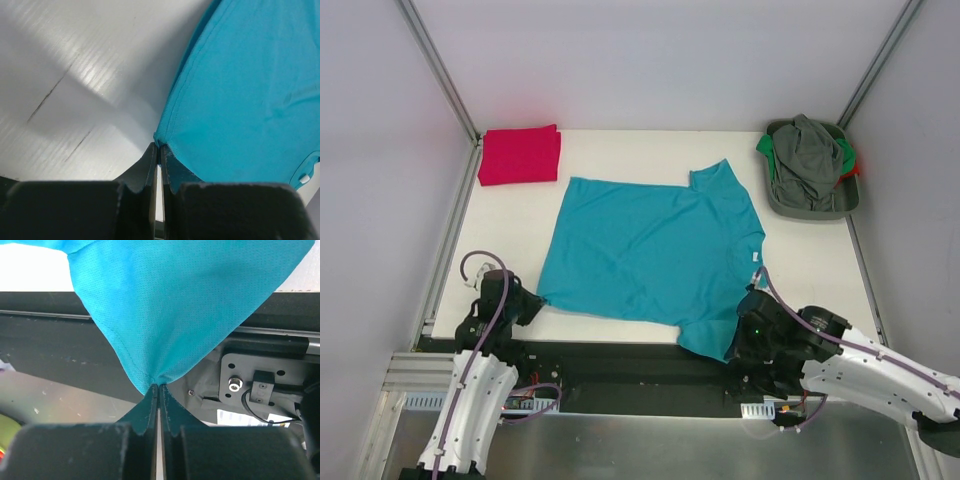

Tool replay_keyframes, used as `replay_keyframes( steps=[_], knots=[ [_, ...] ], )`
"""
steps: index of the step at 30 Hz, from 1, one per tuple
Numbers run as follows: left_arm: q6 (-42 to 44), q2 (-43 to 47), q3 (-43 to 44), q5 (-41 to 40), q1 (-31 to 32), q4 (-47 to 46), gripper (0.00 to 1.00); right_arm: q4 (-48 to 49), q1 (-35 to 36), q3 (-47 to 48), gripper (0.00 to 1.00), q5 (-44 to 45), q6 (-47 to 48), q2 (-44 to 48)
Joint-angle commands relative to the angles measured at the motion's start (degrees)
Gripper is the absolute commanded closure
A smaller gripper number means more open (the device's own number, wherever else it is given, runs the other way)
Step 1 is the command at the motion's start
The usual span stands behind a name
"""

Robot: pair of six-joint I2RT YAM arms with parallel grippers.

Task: Fold and stack the t-shirts
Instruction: Grap the side of the flattened tshirt closest away from the robot with both arms

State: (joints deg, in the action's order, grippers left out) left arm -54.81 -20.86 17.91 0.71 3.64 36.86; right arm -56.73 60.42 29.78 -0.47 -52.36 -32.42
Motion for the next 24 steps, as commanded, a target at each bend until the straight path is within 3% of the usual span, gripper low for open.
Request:
replay_keyframes(
  steps=[1,6,14,24],
  knots=[
    [-3.73,2.66,2.03,-3.43,-0.3,6.02,1.0,-5.67,1.63,5.02,0.99,3.01,-2.05,1.66],
    [-5.22,3.55,3.35,-4.14,-0.3,6.12,1.0,-4.62,1.63,5.81,0.99,4.94,-1.17,2.8],
    [-5.67,-2.77,5.99,-2.47,-0.21,-2.13,1.0,-4.09,-0.3,11.34,0.99,18.56,3.22,0.27],
    [-4.43,-16.48,9.68,-2.91,-0.21,-10.93,1.0,1.78,-13.74,18.73,0.99,24.03,17.71,-10.63]
  ],
)
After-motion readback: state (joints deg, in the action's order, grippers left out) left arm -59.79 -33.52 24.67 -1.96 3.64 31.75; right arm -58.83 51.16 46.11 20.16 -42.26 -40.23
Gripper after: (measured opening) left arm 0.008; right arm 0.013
